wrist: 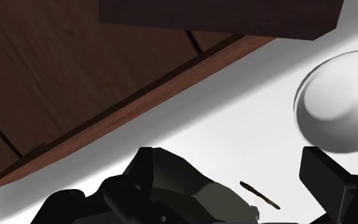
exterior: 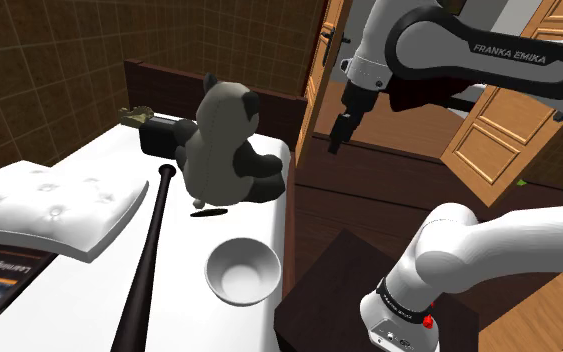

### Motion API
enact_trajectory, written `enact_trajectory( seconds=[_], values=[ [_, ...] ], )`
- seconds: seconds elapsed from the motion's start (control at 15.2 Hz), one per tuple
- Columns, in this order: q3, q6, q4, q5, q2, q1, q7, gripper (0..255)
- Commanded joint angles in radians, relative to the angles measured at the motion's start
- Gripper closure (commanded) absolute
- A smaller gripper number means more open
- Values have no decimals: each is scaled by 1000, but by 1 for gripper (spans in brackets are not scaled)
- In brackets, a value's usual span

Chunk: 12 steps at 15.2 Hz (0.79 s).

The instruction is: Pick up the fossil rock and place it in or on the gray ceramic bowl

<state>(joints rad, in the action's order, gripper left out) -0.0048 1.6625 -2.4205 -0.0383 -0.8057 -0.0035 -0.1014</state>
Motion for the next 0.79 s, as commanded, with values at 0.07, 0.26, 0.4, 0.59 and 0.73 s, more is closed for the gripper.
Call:
enact_trajectory(
  seconds=[0.07, 0.26, 0.4, 0.59, 0.73],
  values=[
    [8, 42, -17, -7, 16, 9, -11, 0],
    [31, 170, -62, -29, 71, 35, -42, 0],
    [47, 255, -86, -46, 114, 51, -59, 0],
    [72, 384, -113, -77, 189, 69, -80, 0],
    [91, 469, -125, -102, 246, 78, -89, 0]
  ],
)
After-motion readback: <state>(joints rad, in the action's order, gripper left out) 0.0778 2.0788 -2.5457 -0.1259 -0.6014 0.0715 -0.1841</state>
